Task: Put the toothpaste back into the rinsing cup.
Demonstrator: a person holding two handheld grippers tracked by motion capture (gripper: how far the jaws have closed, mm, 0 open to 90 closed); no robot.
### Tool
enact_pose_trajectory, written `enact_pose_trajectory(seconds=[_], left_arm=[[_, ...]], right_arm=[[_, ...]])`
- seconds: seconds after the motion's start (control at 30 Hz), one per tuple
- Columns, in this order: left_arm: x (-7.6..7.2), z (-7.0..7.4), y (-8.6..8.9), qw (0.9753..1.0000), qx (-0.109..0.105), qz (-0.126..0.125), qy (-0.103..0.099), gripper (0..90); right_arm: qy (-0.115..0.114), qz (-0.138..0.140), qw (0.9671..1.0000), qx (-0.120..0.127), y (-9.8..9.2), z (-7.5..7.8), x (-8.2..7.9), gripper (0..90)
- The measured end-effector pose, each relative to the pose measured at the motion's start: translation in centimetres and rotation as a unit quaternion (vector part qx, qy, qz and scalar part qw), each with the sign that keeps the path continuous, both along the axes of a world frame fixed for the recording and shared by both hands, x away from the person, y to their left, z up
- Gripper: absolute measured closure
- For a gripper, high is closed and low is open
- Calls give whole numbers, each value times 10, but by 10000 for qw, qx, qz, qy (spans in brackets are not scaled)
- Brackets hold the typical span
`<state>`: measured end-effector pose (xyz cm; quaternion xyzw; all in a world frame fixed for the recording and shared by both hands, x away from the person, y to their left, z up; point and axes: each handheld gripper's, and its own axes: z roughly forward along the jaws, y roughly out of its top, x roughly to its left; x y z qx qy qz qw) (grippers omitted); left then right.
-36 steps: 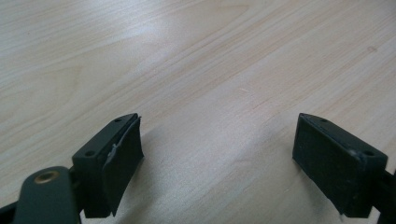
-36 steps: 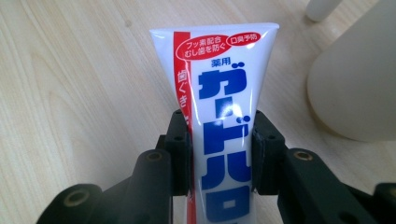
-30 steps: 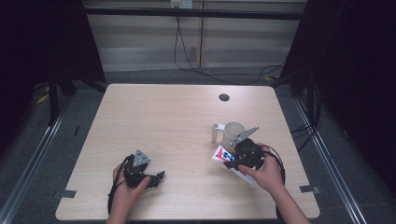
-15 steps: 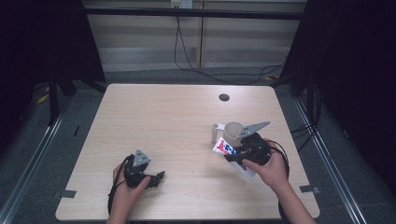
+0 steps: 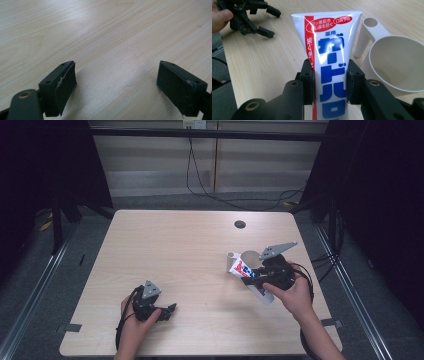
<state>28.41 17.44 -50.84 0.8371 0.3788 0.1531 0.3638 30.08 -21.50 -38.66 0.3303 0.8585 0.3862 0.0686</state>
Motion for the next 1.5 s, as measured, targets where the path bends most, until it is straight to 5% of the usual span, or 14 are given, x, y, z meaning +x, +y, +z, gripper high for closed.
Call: enact_pose_trajectory(seconds=[0.97,1.5], left_arm=[[0,0,0,10000,1,-8,3,156],[0,0,0,10000,3,-4,0,156]], right_arm=[[-402,-422,9971,487,-16,36,15,656],[-519,-585,9960,434,-16,42,31,651]])
